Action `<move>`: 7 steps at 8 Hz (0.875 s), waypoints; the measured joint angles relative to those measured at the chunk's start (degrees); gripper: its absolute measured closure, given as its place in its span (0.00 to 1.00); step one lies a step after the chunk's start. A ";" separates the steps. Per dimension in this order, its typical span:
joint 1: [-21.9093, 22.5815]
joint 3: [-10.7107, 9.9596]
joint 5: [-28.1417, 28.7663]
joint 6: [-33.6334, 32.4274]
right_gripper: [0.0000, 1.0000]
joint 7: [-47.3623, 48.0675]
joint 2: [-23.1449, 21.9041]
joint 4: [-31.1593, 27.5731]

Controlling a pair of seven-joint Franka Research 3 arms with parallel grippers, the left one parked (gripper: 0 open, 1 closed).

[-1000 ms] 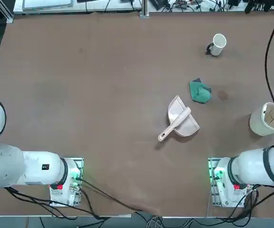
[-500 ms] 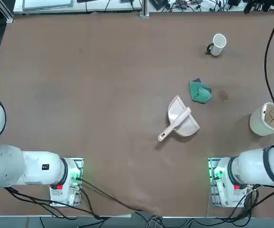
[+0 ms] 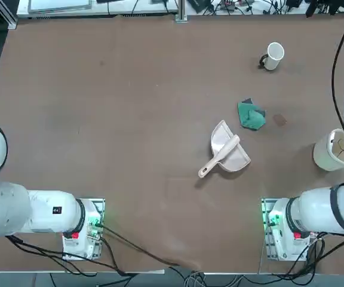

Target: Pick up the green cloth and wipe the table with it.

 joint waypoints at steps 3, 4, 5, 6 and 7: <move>0.45 0.07 0.40 2.27 0.00 0.00 -0.17 -3.87; 1.36 0.21 0.89 5.02 0.00 0.00 -0.12 -7.10; 3.05 0.32 1.05 8.10 0.00 0.15 -0.03 -10.75; 4.80 0.45 1.06 11.34 0.00 1.53 0.05 -14.65; 6.33 0.52 1.07 15.32 0.00 3.67 0.08 -18.92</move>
